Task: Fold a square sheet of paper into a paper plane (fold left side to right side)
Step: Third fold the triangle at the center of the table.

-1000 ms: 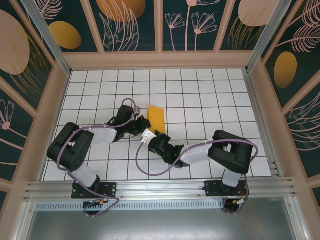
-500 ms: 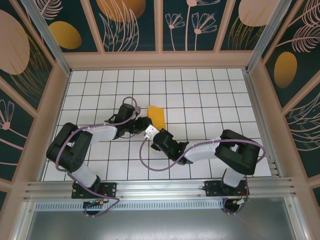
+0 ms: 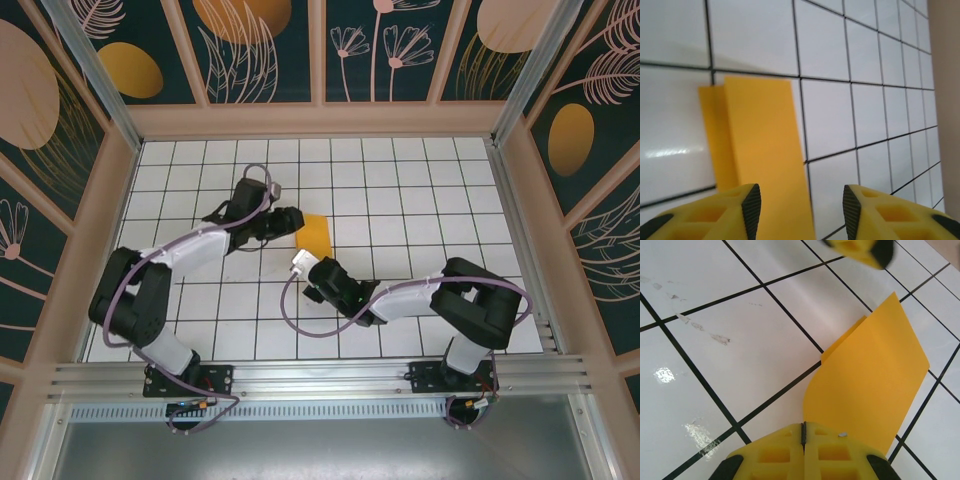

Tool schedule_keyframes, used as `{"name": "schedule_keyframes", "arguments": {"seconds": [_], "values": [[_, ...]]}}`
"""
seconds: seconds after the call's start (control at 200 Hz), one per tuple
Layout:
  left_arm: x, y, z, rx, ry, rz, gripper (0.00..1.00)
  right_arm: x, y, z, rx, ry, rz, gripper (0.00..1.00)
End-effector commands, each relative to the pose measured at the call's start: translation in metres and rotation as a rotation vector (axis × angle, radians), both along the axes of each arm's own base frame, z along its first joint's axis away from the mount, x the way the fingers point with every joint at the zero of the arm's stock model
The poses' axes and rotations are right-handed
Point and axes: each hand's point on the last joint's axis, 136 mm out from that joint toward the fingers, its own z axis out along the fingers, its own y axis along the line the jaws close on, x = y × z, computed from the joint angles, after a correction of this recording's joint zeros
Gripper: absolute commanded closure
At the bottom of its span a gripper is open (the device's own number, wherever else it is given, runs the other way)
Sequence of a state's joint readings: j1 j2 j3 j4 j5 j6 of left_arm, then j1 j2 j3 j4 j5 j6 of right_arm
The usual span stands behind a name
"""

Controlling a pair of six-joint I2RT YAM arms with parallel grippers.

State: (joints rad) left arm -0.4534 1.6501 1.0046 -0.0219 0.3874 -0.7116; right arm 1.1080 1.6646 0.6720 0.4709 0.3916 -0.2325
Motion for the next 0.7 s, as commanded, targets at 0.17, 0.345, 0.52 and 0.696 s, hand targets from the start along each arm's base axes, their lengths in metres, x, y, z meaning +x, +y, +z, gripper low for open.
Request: {"name": "schedule_keyframes", "arguments": {"seconds": [0.17, 0.345, 0.52, 0.696], "values": [[0.031, -0.04, -0.03, -0.041, 0.056, -0.142, 0.6, 0.003, 0.001, -0.003, 0.022, 0.034, -0.003, 1.0], [0.039, -0.045, -0.054, -0.026, 0.099, -0.149, 0.62, 0.004, 0.004, -0.006, 0.026, 0.069, 0.008, 1.0], [0.04, -0.041, -0.079, 0.025, 0.137, -0.144, 0.65, 0.005, 0.009, -0.012, 0.014, 0.129, 0.03, 1.0], [0.035, -0.034, -0.1, 0.072, 0.17, -0.142, 0.66, 0.01, 0.009, -0.011, 0.064, 0.218, 0.044, 1.0]]}}
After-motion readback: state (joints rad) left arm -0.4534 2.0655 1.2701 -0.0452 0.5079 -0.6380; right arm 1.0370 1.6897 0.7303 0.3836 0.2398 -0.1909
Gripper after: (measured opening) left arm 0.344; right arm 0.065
